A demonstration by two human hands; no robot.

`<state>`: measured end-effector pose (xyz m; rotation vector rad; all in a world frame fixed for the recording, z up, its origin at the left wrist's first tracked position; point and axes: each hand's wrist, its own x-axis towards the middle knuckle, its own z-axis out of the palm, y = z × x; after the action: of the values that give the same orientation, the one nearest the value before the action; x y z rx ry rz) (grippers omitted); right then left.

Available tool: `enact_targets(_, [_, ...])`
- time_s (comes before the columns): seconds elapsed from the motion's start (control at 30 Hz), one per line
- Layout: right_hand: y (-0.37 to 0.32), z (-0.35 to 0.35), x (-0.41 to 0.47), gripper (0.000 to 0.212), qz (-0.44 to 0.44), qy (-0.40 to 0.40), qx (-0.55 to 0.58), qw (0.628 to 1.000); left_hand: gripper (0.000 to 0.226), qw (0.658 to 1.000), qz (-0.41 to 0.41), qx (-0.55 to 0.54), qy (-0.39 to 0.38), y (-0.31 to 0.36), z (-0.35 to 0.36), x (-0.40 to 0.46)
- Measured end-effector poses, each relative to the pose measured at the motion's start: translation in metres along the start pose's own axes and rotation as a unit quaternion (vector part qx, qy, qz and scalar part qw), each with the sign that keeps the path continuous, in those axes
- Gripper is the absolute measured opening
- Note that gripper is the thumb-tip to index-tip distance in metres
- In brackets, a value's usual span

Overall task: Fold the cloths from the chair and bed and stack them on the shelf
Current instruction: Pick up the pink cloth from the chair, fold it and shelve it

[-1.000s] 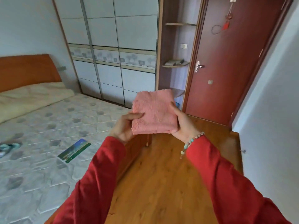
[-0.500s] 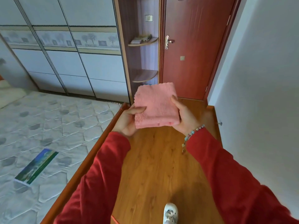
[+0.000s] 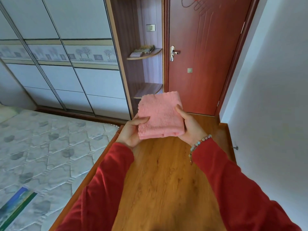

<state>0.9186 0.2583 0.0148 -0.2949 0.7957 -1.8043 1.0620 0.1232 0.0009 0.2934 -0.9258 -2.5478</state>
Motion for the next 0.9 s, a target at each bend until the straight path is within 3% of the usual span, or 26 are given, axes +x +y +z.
enact_targets(0.3, [-0.051, -0.033, 0.128, 0.035, 0.026, 0.045, 0.001, 0.999, 0.077, 1.0, 0.004, 0.016, 0.019, 0.024, -0.033, 0.139])
enact_targets(0.57, [-0.114, -0.037, 0.289, 0.042, 0.034, 0.052, -0.028, 0.998, 0.072, 1.0, -0.015, 0.004, -0.008, 0.085, -0.076, 0.294])
enact_targets(0.73, [-0.143, -0.048, 0.37, 0.046, 0.036, 0.055, -0.035, 0.997, 0.088, 1.0, -0.017, -0.022, 0.013, 0.113, -0.091, 0.37])
enact_targets(0.9, [-0.163, -0.067, 0.442, 0.045, 0.038, 0.063, -0.033, 0.997, 0.061, 0.998, -0.03, -0.048, 0.029, 0.13, -0.109, 0.437])
